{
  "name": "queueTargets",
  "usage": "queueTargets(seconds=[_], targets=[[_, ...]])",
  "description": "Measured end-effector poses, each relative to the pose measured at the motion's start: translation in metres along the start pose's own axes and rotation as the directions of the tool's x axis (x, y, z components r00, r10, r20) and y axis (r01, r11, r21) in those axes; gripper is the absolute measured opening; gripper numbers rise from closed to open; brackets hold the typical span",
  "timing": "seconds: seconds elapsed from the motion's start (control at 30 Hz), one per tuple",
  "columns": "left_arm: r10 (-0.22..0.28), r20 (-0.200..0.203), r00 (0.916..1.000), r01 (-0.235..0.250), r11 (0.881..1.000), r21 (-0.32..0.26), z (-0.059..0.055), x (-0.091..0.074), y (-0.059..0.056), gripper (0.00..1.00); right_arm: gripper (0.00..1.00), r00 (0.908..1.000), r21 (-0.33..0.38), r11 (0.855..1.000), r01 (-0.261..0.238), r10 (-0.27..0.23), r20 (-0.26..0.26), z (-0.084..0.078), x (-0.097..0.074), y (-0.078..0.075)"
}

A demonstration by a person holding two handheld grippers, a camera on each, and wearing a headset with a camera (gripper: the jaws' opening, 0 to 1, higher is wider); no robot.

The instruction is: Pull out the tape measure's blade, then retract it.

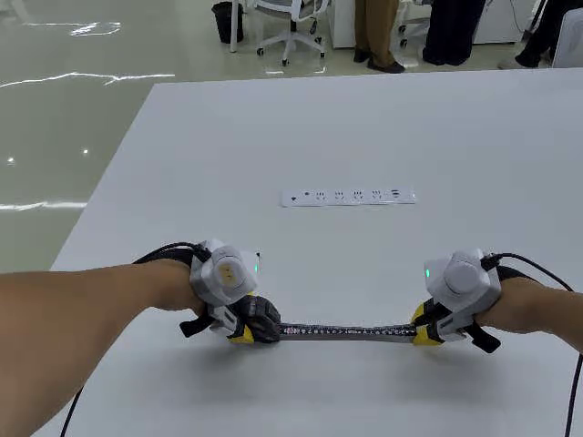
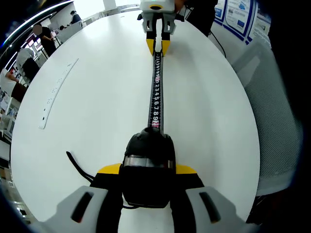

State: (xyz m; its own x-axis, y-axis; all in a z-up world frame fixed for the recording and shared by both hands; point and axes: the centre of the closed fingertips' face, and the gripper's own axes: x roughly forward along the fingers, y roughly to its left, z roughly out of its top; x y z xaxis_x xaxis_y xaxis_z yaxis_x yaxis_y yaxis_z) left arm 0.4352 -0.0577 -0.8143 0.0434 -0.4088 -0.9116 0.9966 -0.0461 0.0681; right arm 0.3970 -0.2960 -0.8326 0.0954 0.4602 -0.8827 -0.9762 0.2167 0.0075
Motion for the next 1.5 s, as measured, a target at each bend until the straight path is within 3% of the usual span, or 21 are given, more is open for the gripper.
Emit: queueTargets(seconds=[1.1, 1.5], targets=[[-0.007, -0.001, 1.0000, 0.007, 1.000, -0.006, 0.000, 0.000, 0.000, 0.33, 0.11, 1.0000, 0.011, 1.000, 0.004, -0.004, -0.007, -0.014, -0.008, -0.002], [-0.007, -0.005, 1.0000, 0.007, 1.000, -0.003, 0.000, 0.000, 0.000, 0.33, 0.14, 0.9994, -0.017, 1.000, 0.024, -0.024, 0.025, -0.013, -0.008, -0.001]])
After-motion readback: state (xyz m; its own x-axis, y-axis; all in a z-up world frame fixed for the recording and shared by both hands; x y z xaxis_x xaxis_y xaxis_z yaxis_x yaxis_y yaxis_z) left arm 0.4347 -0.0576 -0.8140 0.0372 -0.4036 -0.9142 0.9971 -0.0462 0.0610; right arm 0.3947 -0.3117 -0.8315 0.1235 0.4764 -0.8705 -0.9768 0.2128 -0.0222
